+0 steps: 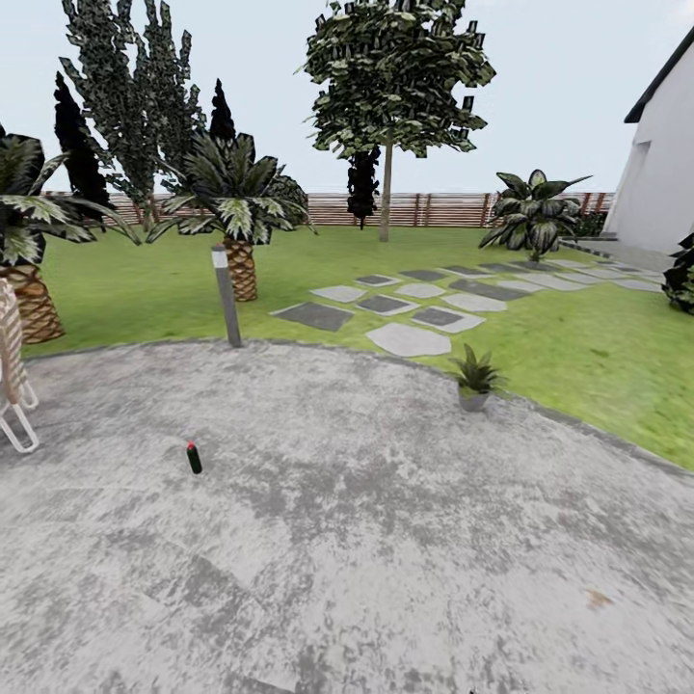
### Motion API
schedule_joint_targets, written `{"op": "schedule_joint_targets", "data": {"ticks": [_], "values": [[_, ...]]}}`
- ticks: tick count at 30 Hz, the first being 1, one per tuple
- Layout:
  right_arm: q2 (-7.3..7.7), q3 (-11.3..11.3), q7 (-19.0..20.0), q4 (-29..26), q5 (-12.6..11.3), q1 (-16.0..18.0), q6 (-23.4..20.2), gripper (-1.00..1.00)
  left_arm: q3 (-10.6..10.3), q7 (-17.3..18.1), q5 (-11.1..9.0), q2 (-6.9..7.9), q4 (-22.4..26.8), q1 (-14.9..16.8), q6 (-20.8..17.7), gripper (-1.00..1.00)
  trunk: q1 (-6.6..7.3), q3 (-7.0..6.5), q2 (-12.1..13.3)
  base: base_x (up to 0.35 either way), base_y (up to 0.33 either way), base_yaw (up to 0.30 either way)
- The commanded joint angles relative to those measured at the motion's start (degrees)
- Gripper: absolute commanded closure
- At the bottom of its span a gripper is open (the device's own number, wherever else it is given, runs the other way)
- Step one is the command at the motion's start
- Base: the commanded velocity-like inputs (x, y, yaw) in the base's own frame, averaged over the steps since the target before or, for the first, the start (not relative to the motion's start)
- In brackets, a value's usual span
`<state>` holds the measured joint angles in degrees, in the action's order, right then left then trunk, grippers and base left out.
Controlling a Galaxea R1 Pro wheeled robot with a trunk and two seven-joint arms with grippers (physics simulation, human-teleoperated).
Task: Pick up the pesticide atomizer in the garden and spray insectifuge to fully cover both potted plants in the garden.
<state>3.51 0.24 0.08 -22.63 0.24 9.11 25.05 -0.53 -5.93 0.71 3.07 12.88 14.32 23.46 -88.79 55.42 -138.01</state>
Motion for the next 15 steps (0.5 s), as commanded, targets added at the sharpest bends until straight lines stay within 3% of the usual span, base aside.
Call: {"op": "schedule_joint_targets", "data": {"ticks": [1, 15], "values": [[0.01, 0.0, 0.0, 0.0, 0.0, 0.0, 0.2, -1.00, -0.1, -0.2, 0.1, 0.00, 0.0, 0.0, 0.2, -1.00, -0.02, 0.05, 0.0, 0.340, 0.000, 0.000], [0.01, 0.0, 0.0, 0.0, 0.0, 0.0, 0.2, -1.00, -0.1, -0.2, 0.1, 0.00, 0.0, 0.0, 0.2, -1.00, -0.02, 0.05, 0.0, 0.340, 0.000, 0.000]]}}
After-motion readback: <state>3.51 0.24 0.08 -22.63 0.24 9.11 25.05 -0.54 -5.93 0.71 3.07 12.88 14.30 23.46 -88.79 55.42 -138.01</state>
